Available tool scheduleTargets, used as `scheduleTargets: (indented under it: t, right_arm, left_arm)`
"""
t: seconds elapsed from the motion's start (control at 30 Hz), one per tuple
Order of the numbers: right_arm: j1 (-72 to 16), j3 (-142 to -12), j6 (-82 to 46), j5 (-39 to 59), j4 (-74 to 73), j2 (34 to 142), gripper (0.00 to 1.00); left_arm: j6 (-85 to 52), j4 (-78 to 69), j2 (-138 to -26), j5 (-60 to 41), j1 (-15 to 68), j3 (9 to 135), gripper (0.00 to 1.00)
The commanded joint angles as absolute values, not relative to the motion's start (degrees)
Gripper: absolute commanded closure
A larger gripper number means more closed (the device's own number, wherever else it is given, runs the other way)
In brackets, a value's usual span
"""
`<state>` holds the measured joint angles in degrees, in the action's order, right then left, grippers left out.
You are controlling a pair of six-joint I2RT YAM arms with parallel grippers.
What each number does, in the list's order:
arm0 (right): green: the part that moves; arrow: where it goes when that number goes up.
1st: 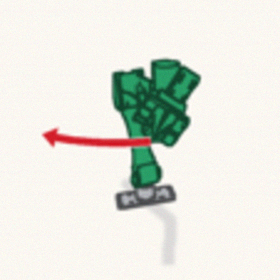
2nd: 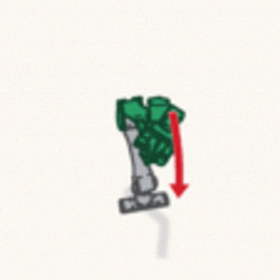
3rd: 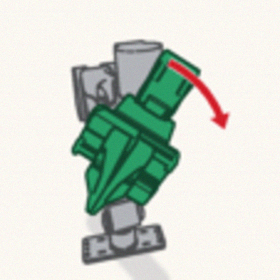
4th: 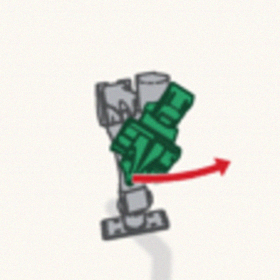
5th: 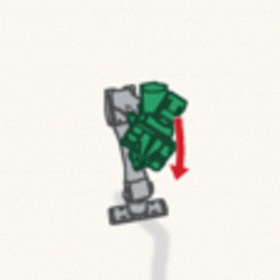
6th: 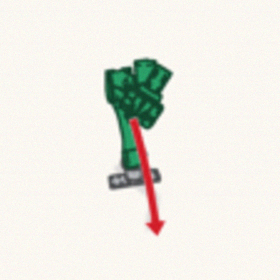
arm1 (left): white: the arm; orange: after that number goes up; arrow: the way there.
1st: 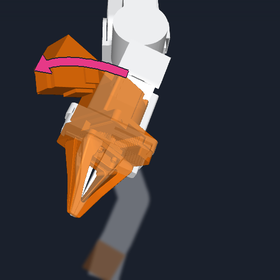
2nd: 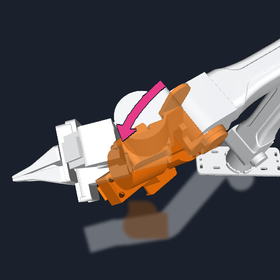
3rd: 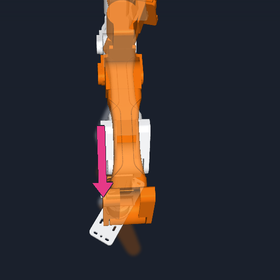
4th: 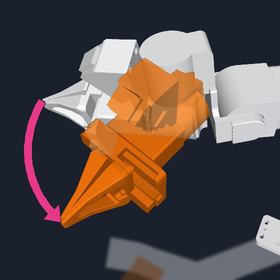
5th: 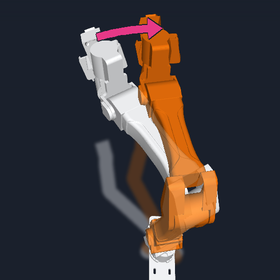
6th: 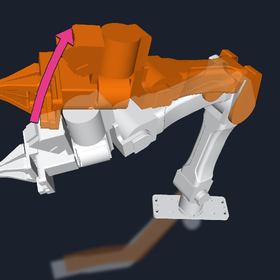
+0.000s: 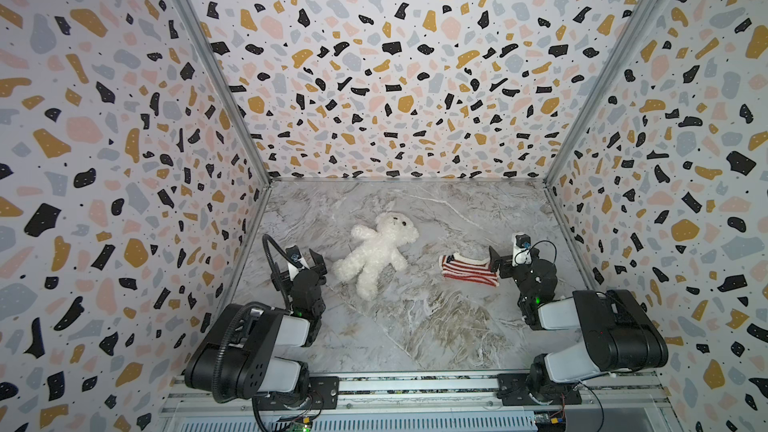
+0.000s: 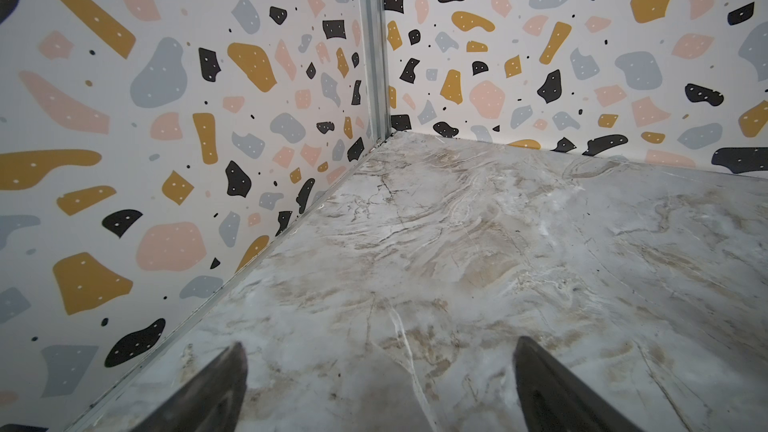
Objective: Dress the teddy bear
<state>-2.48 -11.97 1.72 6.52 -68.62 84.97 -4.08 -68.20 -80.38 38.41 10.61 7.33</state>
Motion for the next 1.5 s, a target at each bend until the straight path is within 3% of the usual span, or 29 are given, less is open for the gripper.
scheduleTargets:
  t: [0.0,0.4,0.6,0.77,1.13,1.47]
  right_arm:
    - [-2.4,-11.1,0.9,4.4,-69.5,82.3,0.01]
    - [-4.7,-12.5,0.4,-1.4,-57.2,71.0,0.01]
    - [-9.1,-14.7,1.3,-7.0,-47.2,64.6,0.01]
    - [-10.0,-19.3,-6.9,-11.6,-32.3,59.2,0.01]
    - [-18.3,-29.2,-17.6,-8.5,-7.7,61.2,0.01]
    - [-21.4,-32.4,-16.6,2.1,-1.5,64.5,0.01]
  left_arm:
    - [-4.3,-70.6,-78.9,38.8,10.4,8.2,0.0]
    - [-6.0,-51.3,-62.3,36.3,10.4,11.2,0.0]
    - [-11.2,-41.8,-56.1,29.9,10.4,13.6,0.0]
    - [-18.8,-33.6,-53.2,23.0,10.4,15.6,0.0]
    - [-30.8,-6.9,-58.6,5.6,11.8,27.6,0.0]
    - [-29.0,-6.6,-59.7,2.9,23.7,26.8,0.0]
